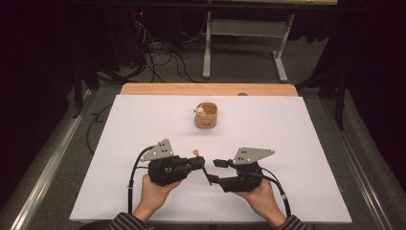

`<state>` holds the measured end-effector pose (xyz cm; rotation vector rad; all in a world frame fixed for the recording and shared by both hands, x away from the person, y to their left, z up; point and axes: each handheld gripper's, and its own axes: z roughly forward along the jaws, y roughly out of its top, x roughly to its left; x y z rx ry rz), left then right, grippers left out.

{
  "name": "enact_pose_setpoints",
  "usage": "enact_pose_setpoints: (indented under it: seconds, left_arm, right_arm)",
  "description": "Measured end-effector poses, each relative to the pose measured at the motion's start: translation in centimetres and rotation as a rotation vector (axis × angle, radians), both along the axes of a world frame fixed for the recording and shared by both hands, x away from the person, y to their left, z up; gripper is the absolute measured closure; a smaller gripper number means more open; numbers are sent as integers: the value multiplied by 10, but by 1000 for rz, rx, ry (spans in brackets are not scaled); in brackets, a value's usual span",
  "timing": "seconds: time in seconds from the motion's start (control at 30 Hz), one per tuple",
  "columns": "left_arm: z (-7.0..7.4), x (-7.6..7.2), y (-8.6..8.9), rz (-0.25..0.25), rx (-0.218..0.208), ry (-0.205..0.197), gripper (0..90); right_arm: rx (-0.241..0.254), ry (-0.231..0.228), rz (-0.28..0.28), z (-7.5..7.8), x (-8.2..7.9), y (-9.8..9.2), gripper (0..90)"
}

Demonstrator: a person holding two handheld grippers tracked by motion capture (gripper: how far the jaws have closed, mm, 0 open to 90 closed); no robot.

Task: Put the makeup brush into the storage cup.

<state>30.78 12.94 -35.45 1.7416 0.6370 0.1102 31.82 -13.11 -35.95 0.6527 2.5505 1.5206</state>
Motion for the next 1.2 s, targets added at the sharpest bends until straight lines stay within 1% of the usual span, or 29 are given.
enact_pose_setpoints:
  seconds: [0.1, 0.13, 0.23, 0.33, 0.4, 0.43, 0.5, 0.57, 0.6, 0.63, 0.7, 0.77, 0.83, 0.97, 1.0, 1.1, 1.17, 1.2]
  left_arm:
    - [1, 0, 2, 10, 6, -5, 840]
    - [2, -1, 4, 13, 3, -7, 839]
    - [3, -1, 6, 18, 0, -13, 839]
    - [5, 0, 7, 22, -5, -17, 839]
    - [6, -1, 8, 25, -6, -21, 839]
    - [6, -1, 8, 31, -5, -25, 839]
    - [7, -2, 9, 43, 0, -31, 839]
    - [7, -2, 9, 43, 3, -35, 839]
    - [8, -2, 10, 41, 1, -35, 839]
    - [8, -2, 10, 41, 1, -36, 839]
    - [8, -2, 10, 41, 2, -39, 839]
    - [9, -2, 11, 41, -1, -41, 839]
    - [10, -2, 12, 42, -1, -43, 839]
    - [11, -3, 13, 52, -3, -45, 839]
    - [11, -3, 13, 55, -2, -45, 839]
    - [12, -4, 13, 59, 4, -49, 839]
    - [12, -4, 12, 58, 11, -49, 839]
    - [12, -4, 12, 55, 16, -48, 839]
  right_arm:
    - [10, -19, -9, 8, -2, -8, 447]
    - [19, -12, -21, 10, -3, -11, 443]
    - [21, 1, -51, 12, -2, -23, 439]
    - [46, 36, -74, 11, -1, -37, 437]
    - [48, 45, -101, 11, 0, -47, 416]
    - [41, 38, -120, 11, 0, -51, 404]
    - [32, 29, -142, 12, -1, -59, 403]
    - [14, 20, -168, 12, -2, -69, 392]
    - [11, 17, -176, 12, -2, -71, 384]
    - [6, 2, -199, 13, -3, -75, 367]
    - [12, -3, -246, 14, -5, -82, 340]
    - [19, -16, -272, 14, -5, -88, 329]
    - [19, -15, -291, 15, -5, -94, 327]
    - [25, -64, -328, 14, -10, -106, 332]
    - [24, -77, -338, 14, -11, -109, 333]
    - [8, -97, -371, 8, -13, -120, 337]
    - [11, -106, -384, 5, -13, -127, 338]
    - [13, -108, -399, 3, -14, -131, 338]
